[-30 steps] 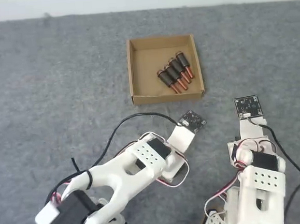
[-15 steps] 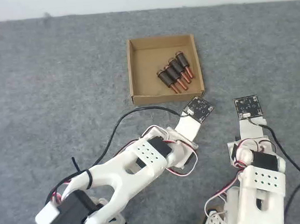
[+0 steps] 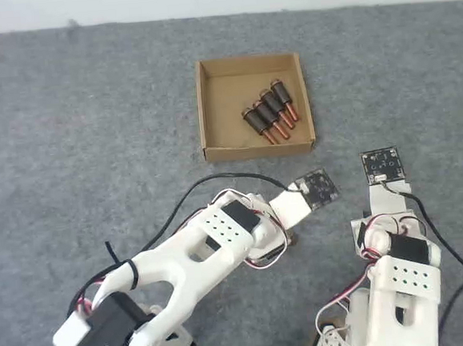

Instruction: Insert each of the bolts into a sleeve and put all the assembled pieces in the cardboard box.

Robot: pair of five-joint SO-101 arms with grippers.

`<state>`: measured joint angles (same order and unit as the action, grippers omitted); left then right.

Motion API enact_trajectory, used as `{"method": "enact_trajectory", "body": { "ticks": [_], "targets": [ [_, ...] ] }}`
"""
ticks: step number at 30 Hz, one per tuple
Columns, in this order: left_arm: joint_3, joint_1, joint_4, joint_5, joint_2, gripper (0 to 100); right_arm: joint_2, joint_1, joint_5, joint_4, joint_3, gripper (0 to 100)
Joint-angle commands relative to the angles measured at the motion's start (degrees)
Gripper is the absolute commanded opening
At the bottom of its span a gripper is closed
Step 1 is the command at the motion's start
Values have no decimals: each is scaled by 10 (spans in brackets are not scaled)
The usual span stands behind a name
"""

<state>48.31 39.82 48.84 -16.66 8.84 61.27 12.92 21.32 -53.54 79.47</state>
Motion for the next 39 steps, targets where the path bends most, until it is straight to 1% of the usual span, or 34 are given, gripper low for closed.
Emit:
{"method": "enact_trajectory", "body": {
  "ticks": [1, 3, 6, 9, 16, 20, 24, 27, 34, 39],
  "targets": [
    [-26, -5, 4, -71, 36, 123, 6, 7, 6, 10, -2, 7],
    [-26, -5, 4, -105, 35, 123, 6, 7, 6, 11, -2, 7],
    [-26, -5, 2, -134, 32, 126, 6, 7, 6, 11, -2, 7],
    [-22, -7, -28, -142, 30, 126, 6, 6, 6, 11, -2, 7],
    [-16, -5, -69, -161, 25, 124, 6, 6, 6, 11, -2, 7],
    [-39, -1, -54, -164, -11, 123, 6, 5, 6, 17, -1, 7],
    [-84, 2, 9, -211, -46, 123, 6, 5, 6, 18, -1, 7],
    [-106, 4, 25, -222, -68, 123, 6, 5, 6, 18, -1, 7],
    [-110, 42, 33, -237, -76, 123, 6, 4, 6, 18, -1, 7],
    [-111, 57, 31, -238, -82, 123, 6, 4, 6, 18, -1, 7]
  ]
}}
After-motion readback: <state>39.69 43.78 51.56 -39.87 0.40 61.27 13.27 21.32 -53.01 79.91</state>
